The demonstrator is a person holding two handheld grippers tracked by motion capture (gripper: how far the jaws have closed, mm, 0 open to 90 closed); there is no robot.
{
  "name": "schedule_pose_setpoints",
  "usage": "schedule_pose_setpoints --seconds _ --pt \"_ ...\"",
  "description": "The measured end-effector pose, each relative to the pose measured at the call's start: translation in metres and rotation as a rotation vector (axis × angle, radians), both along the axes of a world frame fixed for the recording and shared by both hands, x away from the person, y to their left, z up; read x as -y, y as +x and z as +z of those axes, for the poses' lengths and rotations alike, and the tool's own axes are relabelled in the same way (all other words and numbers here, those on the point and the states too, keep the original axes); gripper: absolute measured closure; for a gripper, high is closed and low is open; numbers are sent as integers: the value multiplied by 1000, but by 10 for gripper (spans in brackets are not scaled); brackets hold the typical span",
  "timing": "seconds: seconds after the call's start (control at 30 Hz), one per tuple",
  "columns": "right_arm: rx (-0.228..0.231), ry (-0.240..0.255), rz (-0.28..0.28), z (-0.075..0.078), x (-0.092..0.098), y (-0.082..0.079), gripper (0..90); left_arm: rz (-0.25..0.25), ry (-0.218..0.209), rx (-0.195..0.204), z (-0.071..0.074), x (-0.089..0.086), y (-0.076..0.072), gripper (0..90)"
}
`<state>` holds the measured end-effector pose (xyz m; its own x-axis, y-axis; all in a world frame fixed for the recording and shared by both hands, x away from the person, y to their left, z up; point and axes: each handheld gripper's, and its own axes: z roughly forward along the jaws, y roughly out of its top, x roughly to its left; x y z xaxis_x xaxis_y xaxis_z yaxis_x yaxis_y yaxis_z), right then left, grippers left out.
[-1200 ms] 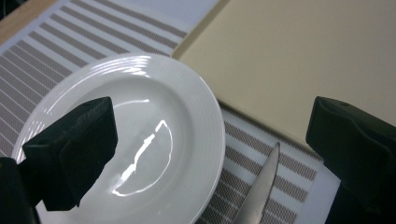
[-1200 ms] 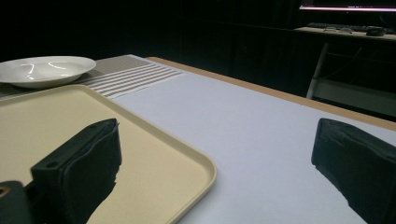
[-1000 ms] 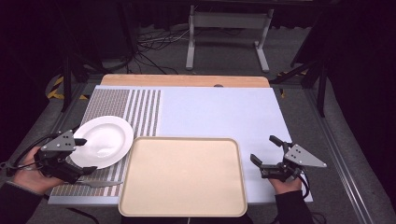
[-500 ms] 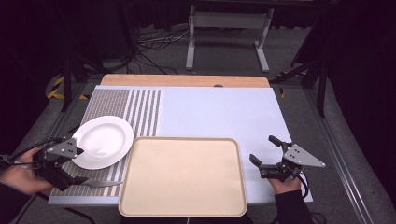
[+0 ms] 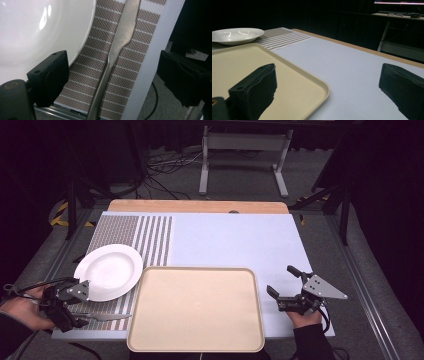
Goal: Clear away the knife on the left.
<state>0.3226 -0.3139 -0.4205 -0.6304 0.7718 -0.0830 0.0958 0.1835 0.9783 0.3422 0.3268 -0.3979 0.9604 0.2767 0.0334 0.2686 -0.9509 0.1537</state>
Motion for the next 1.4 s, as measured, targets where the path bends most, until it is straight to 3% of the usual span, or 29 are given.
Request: schedule_pose_setpoints --seconds 0.13,0.23,0.43,0.7,0.77,0.87,0.97,1.07,1.17,1.23,1.4 --pt "2 -1 3 -1 0 0 24 -14 31 -36 -7 -2 1 154" --pt "3 -2 4 -1 -1 0 24 -15 16 -42 -9 -4 2 175" --pt "-1 -2 4 -1 -1 0 24 -35 57 -67 -16 -7 2 234" --pt "-4 -8 6 -1 -2 0 24 -80 71 -74 -24 -7 6 428" --pt "-5 -10 7 -2 -1 0 24 -106 77 -54 -24 -8 7 472" --pt "-3 -13 10 -2 -2 1 24 -142 90 -77 -23 -9 10 610" --pt "-3 -13 11 -2 -2 1 24 -140 122 -92 -25 -9 15 671" --pt "-4 -12 11 -2 -2 0 24 -165 138 -68 -27 -8 15 751" --pt "-4 -11 11 -2 -1 0 24 -179 160 -55 -26 -7 13 761" --pt "-5 -12 13 -2 -2 0 24 -246 158 -34 -27 -7 11 777" --pt "-5 -13 16 -2 -2 0 24 -254 163 -31 -27 -6 11 786"
